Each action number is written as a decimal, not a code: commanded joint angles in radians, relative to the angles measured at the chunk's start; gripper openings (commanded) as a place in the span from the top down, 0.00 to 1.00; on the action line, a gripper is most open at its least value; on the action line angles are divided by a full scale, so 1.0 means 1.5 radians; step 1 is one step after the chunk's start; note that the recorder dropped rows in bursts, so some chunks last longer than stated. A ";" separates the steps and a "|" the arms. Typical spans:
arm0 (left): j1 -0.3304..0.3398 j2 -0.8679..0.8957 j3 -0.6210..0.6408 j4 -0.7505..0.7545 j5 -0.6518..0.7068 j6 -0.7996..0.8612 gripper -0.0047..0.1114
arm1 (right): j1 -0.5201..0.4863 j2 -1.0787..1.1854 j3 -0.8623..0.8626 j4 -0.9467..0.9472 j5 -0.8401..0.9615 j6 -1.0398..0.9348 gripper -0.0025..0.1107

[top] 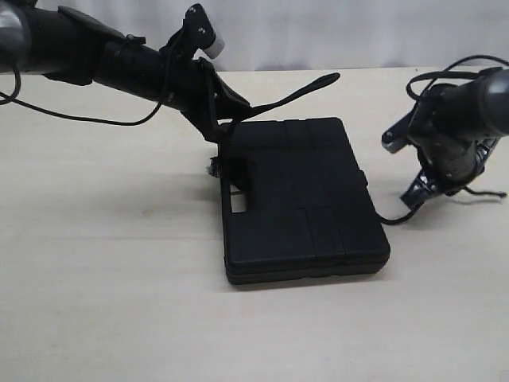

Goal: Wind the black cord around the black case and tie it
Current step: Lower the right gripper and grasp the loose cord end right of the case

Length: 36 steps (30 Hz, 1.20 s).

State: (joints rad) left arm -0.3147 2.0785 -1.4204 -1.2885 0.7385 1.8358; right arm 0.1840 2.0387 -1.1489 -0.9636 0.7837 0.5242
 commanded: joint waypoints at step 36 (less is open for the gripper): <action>0.000 -0.007 0.000 -0.011 0.022 0.002 0.96 | -0.160 0.120 -0.149 0.642 -0.194 -0.399 0.94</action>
State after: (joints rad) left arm -0.3147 2.0785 -1.4204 -1.2908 0.7642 1.8358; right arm -0.0749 2.1840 -1.3851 -0.0165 0.4556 0.0671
